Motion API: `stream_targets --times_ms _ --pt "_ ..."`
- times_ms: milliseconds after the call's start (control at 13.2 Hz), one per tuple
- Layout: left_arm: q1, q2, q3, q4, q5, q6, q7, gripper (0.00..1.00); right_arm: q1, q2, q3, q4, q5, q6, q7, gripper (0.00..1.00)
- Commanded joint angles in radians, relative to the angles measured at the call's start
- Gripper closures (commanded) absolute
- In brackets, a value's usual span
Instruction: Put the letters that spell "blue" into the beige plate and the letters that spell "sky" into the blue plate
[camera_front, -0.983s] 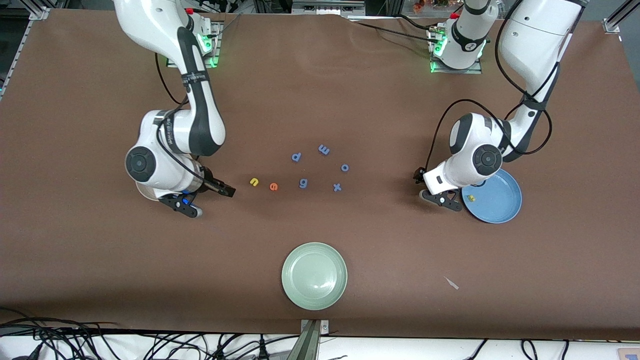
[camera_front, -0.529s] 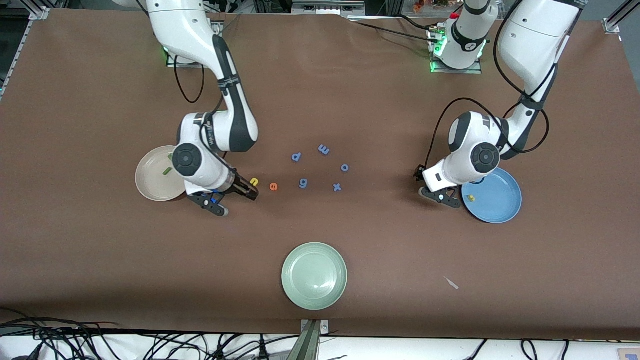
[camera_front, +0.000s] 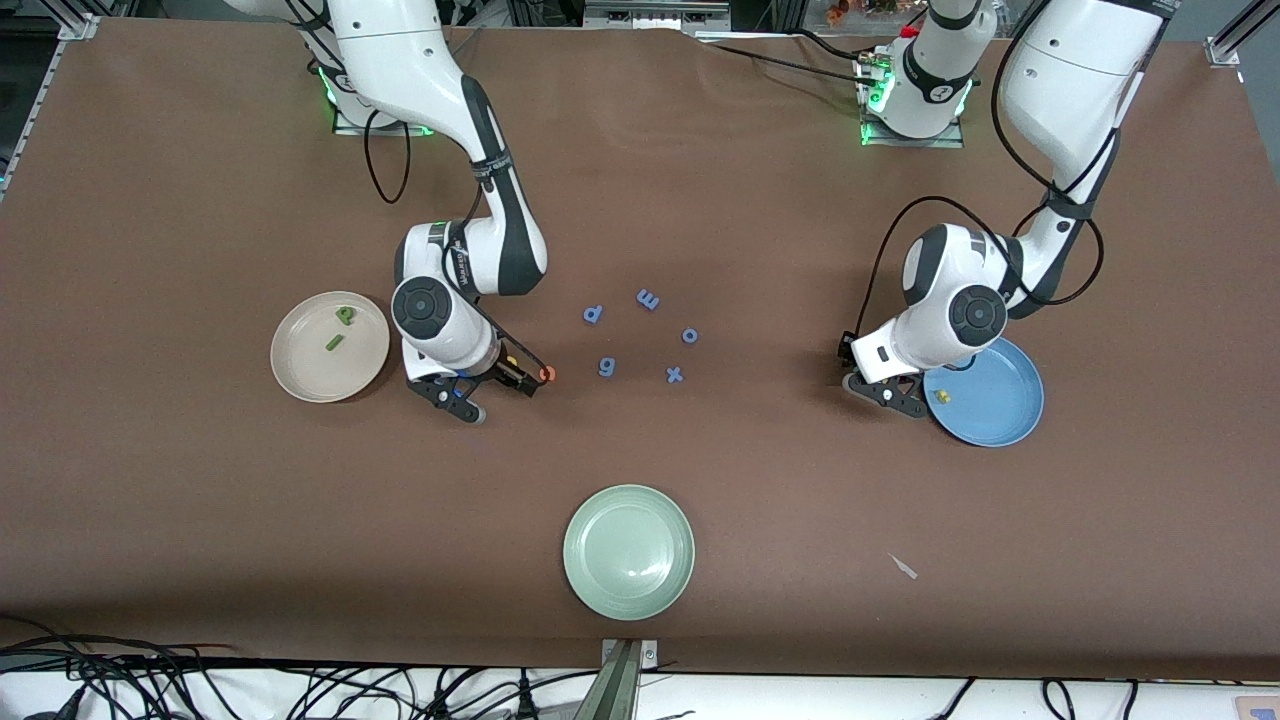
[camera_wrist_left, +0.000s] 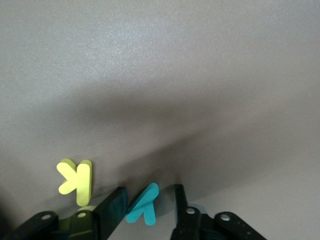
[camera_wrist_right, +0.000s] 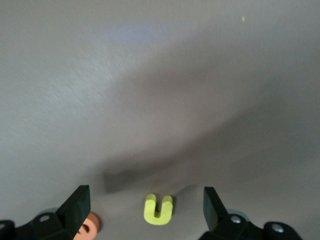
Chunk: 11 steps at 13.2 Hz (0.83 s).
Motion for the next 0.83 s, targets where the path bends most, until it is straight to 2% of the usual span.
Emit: stream_targets --times_ms 0,76,151,529,680,756 --pt "0.007 -0.004 -0.004 -0.023 -0.005 0.015 0.031 0.76 0.04 -0.018 -0.012 -0.046 0.02 0.028 0.0 0.01" --pt "0.007 -0.004 -0.004 -0.023 -0.004 0.015 0.032 0.9 0.04 -0.024 -0.012 -0.048 0.02 0.027 0.006 0.02" --pt "0.007 -0.005 -0.004 -0.023 -0.005 0.015 0.032 1.0 0.043 -0.024 -0.012 -0.054 0.02 0.027 0.0 0.04" --pt "0.007 -0.025 -0.004 -0.011 -0.004 -0.002 0.026 1.0 0.043 -0.034 -0.017 -0.066 0.021 0.027 -0.036 0.18" --pt "0.02 -0.059 -0.001 -0.006 0.005 -0.012 0.026 1.0 0.043 -0.041 -0.015 -0.066 0.02 0.024 -0.036 0.3" --pt "0.039 -0.071 -0.001 0.02 0.046 -0.046 0.029 1.0 0.043 -0.045 -0.015 -0.068 0.02 0.019 -0.037 0.37"
